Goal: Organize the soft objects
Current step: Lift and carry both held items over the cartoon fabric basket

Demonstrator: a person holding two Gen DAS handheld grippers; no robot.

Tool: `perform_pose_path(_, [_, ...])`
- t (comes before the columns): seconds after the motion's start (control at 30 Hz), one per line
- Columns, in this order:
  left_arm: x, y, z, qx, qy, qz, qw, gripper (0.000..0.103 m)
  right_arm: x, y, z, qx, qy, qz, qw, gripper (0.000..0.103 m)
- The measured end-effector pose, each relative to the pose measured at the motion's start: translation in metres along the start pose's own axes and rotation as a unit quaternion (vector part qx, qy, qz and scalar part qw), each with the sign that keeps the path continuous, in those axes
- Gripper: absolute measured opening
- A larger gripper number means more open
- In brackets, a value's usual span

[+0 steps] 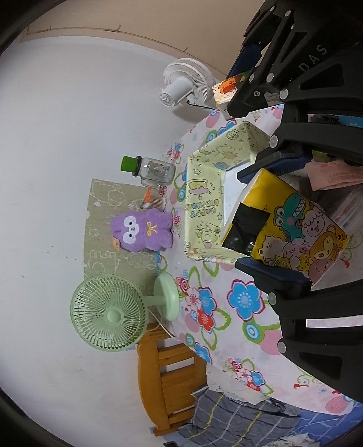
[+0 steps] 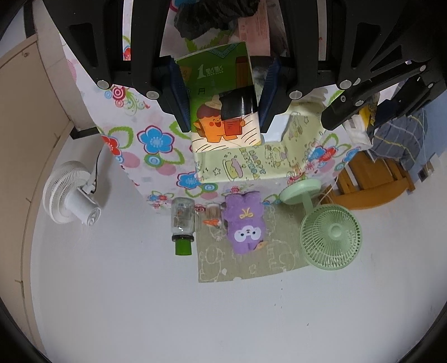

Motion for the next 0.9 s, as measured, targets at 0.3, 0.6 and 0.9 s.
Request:
perform_pose_path(0.3, [0.007,-0.014,-0.002,0.006,0.002,-0.003,1.0000,0.057,0.005,-0.017,-0.001,0.001,-0.002,-0.008,1.000,0.051])
perform_pose_path(0.6, [0.023,-0.026,-0.004,0.006,0.000,0.002,1.0000,0.057,0.020,-0.032,-0.004,0.005,-0.004,-0.007,1.000,0.051])
perform_pose_path(0.9, [0.048,-0.031,-0.008,0.015,0.001,0.015,0.9998,0.057,0.043,-0.042,-0.008,0.015,-0.006,0.001,1.000,0.051])
Point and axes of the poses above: each gripper's, at about its wrist camera, not at the fingertips, and x roughly the way its jaws point, z to its left, y to its underside, the point moved 3 cm from there along x, roughly the way its jaws point, and after that the axes turned 4 degrees about z, right-handed, at the moved point
